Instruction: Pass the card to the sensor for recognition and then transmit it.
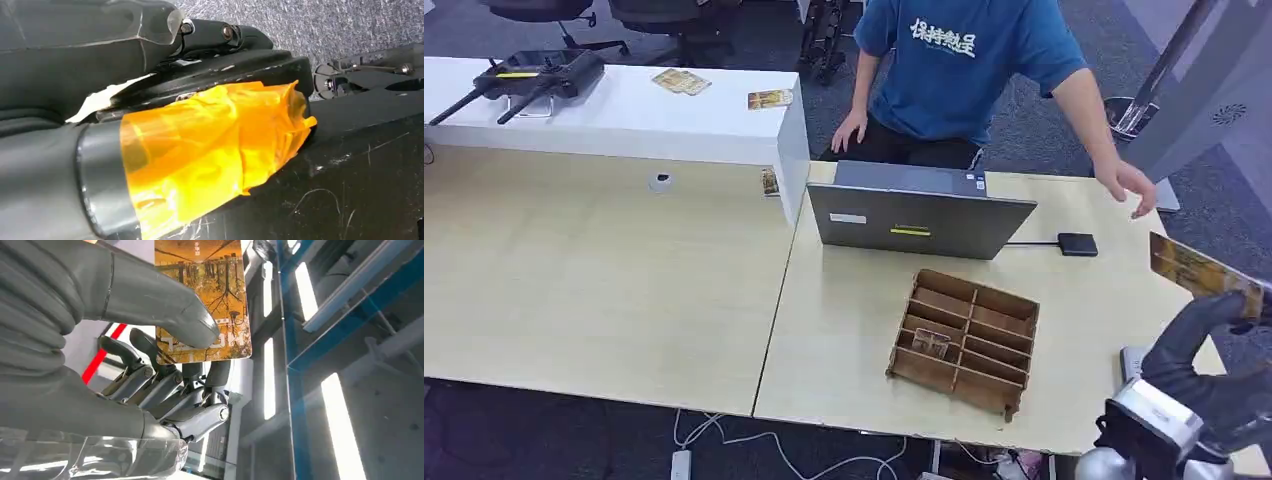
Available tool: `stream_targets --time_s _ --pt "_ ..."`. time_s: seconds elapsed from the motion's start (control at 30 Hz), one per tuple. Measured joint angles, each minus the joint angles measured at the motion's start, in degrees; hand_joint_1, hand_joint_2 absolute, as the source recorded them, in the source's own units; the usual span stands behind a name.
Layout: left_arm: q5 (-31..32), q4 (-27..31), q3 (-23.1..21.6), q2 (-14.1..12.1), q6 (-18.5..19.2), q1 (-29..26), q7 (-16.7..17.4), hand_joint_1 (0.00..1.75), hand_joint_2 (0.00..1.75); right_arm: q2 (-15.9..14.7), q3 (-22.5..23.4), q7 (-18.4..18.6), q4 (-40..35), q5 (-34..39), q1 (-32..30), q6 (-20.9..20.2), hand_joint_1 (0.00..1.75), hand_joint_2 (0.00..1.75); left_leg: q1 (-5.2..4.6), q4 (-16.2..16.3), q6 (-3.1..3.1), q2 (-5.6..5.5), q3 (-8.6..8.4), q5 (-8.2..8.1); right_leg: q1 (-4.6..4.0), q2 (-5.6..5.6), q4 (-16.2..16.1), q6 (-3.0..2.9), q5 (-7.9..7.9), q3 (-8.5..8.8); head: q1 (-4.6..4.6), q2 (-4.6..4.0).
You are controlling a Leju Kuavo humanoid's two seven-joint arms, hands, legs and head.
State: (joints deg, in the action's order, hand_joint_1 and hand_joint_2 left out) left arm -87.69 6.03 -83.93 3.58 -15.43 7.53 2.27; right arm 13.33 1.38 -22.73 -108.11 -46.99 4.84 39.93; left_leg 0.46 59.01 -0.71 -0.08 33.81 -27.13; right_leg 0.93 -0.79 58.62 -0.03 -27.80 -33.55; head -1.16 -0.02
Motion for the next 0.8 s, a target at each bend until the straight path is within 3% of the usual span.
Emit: stream_targets --time_s 0.07,0.3,0.5,0.7,0.8 --pt "0.22 0.0 -0.13 -0.02 0.02 0.01 0.11 0.0 0.0 -0.35 -0.7 1.29 0.59 -1.45 1.26 0.0 1.75 1.75 0.0 0.0 0.0 0.03 0.02 0.0 0.0 0.04 0.02 0.0 0.0 0.0 0.0 0.0" --pt "2.36 0.0 -0.18 -0.04 0.17 0.23 1.09 0.0 0.0 -4.05 -6.06 14.8 7.0 -13.08 11.24 -0.07 1.75 1.75 0.0 0.0 -0.02 0.06 -0.03 0.03 0.0 0.09 0.01 0.0 0.03 0.0 0.0 0.0" --pt "3.93 0.0 -0.2 -0.04 0.24 0.26 1.59 0.0 0.0 -6.53 -8.06 16.44 12.89 -16.58 15.36 -0.04 1.75 1.75 0.0 0.01 -0.02 0.05 0.0 0.02 0.0 0.11 0.02 0.01 0.04 0.0 0.0 0.0" --pt "6.21 0.0 -0.17 -0.07 0.61 0.47 2.43 0.0 0.0 -8.77 -10.89 25.45 21.56 -27.53 22.39 -1.18 1.75 1.75 -0.01 0.01 -0.02 0.03 -0.01 0.03 0.0 0.09 0.02 0.01 0.04 -0.01 0.02 0.0" --pt "6.75 0.0 -0.2 -0.07 0.72 0.58 2.71 0.0 0.0 -9.75 -12.22 27.85 25.1 -31.11 25.08 -2.14 1.75 1.75 -0.01 0.01 -0.04 0.02 0.0 0.05 0.0 0.08 0.02 0.01 0.05 0.0 0.0 0.0"
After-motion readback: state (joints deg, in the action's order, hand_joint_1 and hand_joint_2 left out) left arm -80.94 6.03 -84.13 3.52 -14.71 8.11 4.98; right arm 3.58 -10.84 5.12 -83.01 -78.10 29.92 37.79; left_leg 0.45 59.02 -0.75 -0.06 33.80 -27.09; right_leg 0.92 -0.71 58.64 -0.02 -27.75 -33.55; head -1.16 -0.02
